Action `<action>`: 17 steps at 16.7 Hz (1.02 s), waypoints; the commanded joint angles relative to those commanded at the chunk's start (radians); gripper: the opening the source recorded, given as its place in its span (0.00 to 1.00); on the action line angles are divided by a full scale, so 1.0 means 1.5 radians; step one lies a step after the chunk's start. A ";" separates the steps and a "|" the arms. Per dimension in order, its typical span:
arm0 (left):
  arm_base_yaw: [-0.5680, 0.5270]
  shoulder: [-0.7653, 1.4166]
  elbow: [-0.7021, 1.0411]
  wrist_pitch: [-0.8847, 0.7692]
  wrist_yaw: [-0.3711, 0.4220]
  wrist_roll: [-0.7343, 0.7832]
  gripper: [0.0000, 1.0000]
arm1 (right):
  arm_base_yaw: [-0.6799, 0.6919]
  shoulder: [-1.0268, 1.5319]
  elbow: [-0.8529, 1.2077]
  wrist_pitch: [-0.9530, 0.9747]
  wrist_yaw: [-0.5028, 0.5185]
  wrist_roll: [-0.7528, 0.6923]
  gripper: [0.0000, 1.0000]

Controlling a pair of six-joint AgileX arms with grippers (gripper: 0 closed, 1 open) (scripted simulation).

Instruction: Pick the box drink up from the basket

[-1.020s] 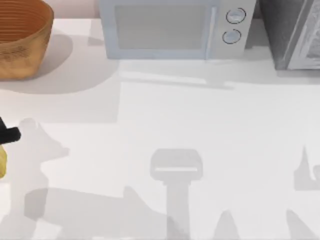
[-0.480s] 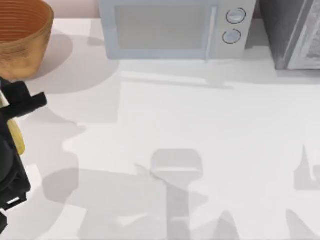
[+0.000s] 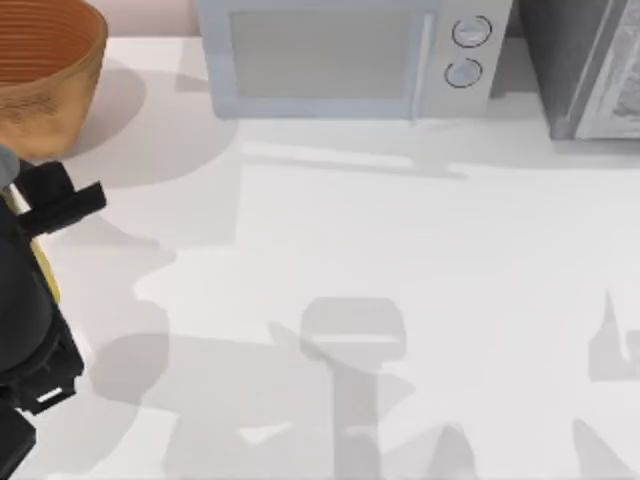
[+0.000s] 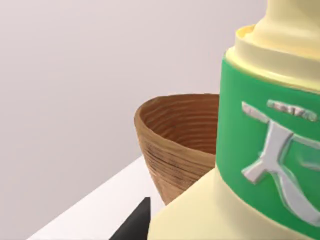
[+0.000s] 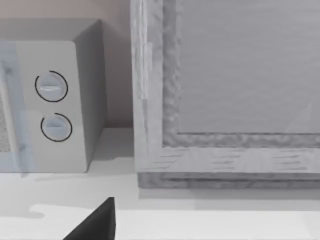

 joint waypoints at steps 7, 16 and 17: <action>0.049 0.124 0.000 0.119 0.045 -0.003 0.00 | 0.000 0.000 0.000 0.000 0.000 0.000 1.00; 0.112 0.282 0.001 0.275 0.118 -0.009 0.00 | 0.000 0.000 0.000 0.000 0.000 0.000 1.00; 0.112 0.282 0.001 0.275 0.118 -0.009 0.00 | 0.000 0.000 0.000 0.000 0.000 0.000 1.00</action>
